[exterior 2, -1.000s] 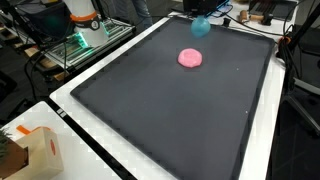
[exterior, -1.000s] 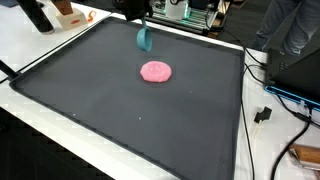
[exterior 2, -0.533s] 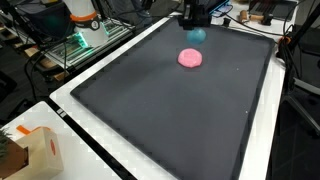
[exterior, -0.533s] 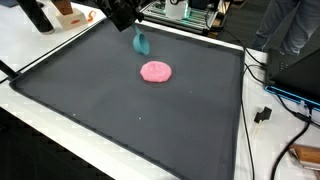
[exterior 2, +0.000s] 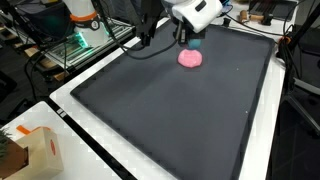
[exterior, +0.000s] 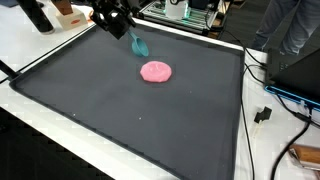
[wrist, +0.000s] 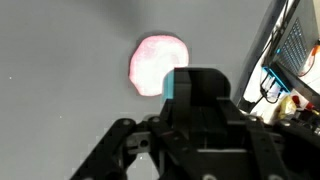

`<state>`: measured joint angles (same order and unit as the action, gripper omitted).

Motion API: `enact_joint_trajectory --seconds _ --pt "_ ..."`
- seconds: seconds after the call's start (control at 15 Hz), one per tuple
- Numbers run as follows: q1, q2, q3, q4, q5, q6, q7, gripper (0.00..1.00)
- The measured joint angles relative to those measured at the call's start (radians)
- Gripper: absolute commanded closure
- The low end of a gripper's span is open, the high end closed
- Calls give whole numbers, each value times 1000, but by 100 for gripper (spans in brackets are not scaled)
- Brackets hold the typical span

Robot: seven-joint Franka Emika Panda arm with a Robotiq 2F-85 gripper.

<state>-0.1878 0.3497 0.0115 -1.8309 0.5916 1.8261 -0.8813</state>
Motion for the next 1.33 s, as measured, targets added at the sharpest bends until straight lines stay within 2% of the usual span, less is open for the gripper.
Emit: enact_joint_trajectory --seconds 0.53,1.33 --pt "-77 122 -1 68 98 -100 -197 75" --pt "-125 246 -10 131 180 -143 -315 75"
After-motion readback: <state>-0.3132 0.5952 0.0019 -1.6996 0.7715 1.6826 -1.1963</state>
